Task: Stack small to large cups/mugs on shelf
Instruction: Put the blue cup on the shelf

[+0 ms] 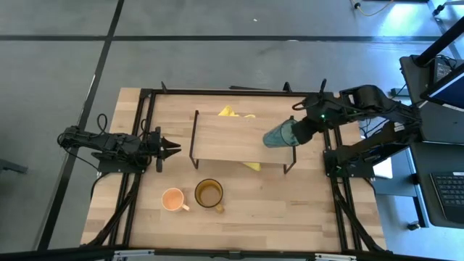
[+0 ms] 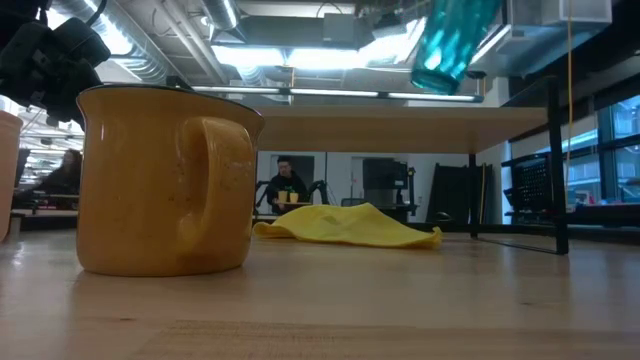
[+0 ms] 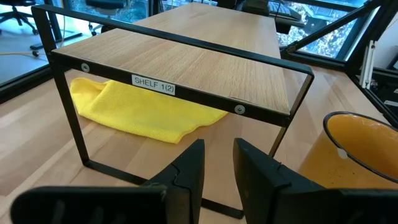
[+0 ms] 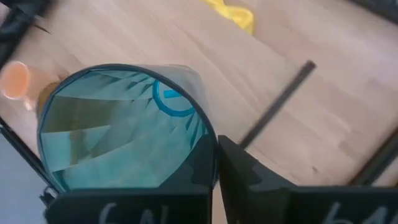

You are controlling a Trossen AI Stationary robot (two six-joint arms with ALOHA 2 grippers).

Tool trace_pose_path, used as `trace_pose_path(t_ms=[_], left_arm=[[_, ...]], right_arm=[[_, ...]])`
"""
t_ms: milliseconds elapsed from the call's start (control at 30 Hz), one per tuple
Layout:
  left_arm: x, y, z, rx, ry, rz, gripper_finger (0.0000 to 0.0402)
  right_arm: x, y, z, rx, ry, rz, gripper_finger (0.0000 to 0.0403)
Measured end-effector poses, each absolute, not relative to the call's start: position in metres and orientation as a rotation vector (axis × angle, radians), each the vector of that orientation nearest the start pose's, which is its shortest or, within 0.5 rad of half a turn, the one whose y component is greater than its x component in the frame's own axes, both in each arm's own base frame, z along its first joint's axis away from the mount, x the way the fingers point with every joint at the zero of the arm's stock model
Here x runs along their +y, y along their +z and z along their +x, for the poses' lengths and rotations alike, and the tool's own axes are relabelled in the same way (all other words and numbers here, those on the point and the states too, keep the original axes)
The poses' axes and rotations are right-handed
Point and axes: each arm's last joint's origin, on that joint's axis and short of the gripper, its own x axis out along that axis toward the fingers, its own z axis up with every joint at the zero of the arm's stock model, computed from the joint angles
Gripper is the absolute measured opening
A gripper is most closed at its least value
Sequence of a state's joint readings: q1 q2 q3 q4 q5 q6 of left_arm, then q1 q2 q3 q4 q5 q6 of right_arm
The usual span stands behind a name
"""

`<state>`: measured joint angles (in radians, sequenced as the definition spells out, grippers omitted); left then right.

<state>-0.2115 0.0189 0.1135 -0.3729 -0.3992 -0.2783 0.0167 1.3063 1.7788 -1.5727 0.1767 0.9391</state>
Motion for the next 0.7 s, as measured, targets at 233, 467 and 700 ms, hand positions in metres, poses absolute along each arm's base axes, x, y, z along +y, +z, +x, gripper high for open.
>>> trace_pose_path(t_ms=[233, 467, 700], left_arm=[[-0.007, 0.165, 0.086, 0.237, 0.221, -0.192, 0.0079], [-0.007, 0.165, 0.086, 0.238, 0.221, -0.192, 0.0079], [-0.007, 0.165, 0.086, 0.238, 0.222, -0.192, 0.0079]], right_arm=[[-0.009, 0.428, 0.168, 0.964, -0.634, 0.753, 0.0010], [-0.015, 0.426, 0.161, 0.970, -0.627, 0.762, 0.0010], [-0.015, 0.424, 0.165, 1.005, -0.592, 0.782, 0.0014]])
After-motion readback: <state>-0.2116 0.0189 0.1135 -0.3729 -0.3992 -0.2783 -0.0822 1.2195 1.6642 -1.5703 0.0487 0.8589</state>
